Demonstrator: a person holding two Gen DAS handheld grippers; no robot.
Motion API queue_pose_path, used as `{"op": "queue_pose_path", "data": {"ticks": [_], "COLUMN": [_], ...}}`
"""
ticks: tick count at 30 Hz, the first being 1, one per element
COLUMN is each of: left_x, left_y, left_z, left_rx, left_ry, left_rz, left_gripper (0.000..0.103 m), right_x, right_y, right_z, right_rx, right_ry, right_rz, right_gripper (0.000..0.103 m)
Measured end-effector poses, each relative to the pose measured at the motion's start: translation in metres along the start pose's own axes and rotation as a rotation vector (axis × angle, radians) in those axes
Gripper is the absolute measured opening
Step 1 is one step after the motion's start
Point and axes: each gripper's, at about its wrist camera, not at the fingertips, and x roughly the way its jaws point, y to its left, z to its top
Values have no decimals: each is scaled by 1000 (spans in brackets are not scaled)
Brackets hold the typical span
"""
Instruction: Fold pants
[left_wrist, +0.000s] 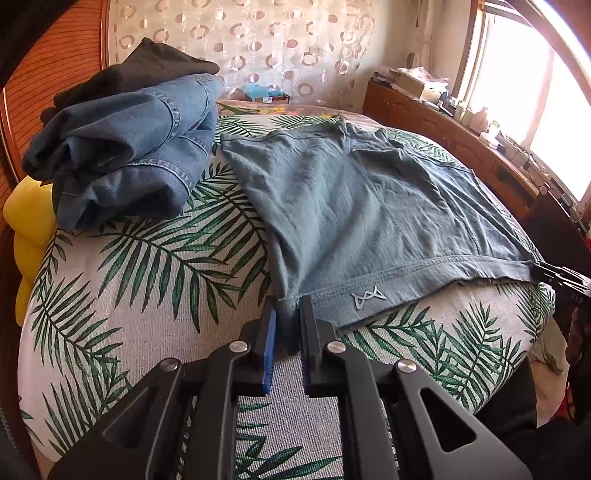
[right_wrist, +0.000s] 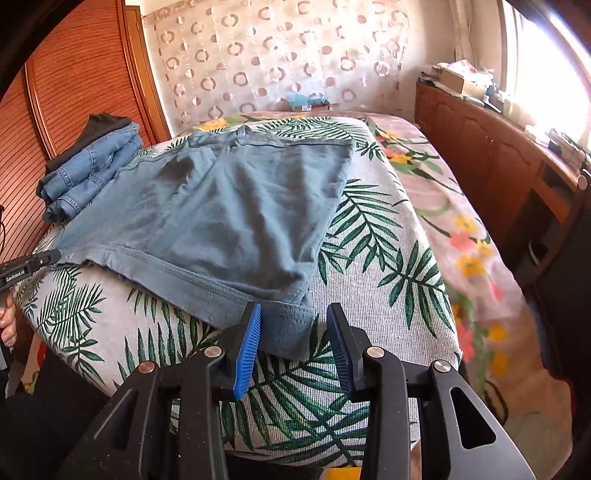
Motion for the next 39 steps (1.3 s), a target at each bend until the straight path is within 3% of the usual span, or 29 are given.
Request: {"op": "queue_pose_path", "data": {"ticks": [3, 4, 7, 9, 19, 24, 27, 30, 39], "left_x": [-1, -1, -2, -3, -5, -6, -6, -6, -12], "left_y": [1, 1, 2, 3, 3, 1, -3, -7, -33], "left_z": [0, 0, -1, -2, -3, -3, 1, 5, 26], "left_rx": [-4, -6, -8, -7, -32, -29, -18, -12, 47], "left_ry": [0, 1, 3, 4, 1, -3, -5, -13, -43], "left_rz": [10, 9, 10, 10, -7, -9, -8, -17, -55], "left_gripper": [16, 16, 19, 20, 20, 9, 8, 7, 7], "right_x": [1, 1, -3, -10, -8, -7, -7, -7, -15], "right_y": [-5, -4, -3, -3, 0, -1, -5, -5, -4], "right_z": [-4, -4, -5, -5, -9, -8, -8, -8, -9], "right_rx": [0, -3, -25, -34, -36, -20, 3, 17, 31], "right_ry": [-3, -2, -9, -16, -8, -12, -16, -24, -60], "right_rz": [5, 15, 12, 29, 14, 22, 25, 20, 4], "right_gripper": [36, 26, 11, 8, 7, 8, 8, 14, 21]}}
